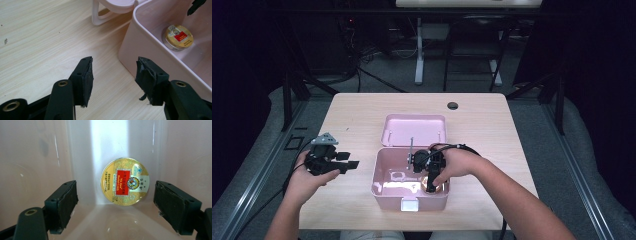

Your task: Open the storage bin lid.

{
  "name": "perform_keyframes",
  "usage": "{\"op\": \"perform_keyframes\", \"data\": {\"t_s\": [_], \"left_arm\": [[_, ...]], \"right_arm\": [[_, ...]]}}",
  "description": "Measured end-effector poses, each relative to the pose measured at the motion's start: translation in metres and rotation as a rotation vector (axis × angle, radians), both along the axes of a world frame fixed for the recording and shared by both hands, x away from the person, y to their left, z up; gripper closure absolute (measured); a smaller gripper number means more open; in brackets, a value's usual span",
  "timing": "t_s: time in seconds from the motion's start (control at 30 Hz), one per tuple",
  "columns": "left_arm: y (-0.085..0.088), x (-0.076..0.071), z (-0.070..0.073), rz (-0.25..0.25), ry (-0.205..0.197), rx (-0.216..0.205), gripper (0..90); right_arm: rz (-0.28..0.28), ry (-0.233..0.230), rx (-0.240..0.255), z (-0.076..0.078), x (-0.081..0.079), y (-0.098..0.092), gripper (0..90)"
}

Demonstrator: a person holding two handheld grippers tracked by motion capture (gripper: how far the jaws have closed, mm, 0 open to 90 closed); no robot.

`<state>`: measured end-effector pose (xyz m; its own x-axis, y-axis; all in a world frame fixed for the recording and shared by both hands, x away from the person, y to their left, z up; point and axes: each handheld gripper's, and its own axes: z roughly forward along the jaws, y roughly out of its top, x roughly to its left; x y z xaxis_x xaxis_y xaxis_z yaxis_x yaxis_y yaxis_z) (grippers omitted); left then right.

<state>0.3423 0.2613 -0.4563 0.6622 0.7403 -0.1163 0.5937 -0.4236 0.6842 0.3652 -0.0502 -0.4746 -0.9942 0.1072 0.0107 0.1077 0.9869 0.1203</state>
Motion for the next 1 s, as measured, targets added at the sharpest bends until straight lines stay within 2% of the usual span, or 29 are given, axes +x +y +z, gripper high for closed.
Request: {"op": "perform_keyframes", "data": {"t_s": [0.3,0.5,0.77,1.0], "left_arm": [[-0.002,0.000,0.000,-0.013,0.006,0.000,48.4],[-0.003,-0.001,0.000,-0.016,-0.007,-0.006,49.3],[-0.005,-0.002,0.002,-0.022,-0.018,-0.007,50.3],[-0.007,-0.003,0.002,-0.028,-0.030,-0.006,50.8]], "right_arm": [[-0.017,-0.003,0.025,0.015,-0.002,-0.001,21.4],[-0.041,-0.012,0.043,0.027,-0.002,-0.002,23.5],[-0.068,-0.010,0.065,0.036,-0.003,-0.007,24.9],[-0.107,-0.043,0.096,0.048,-0.004,-0.016,25.5]]}}
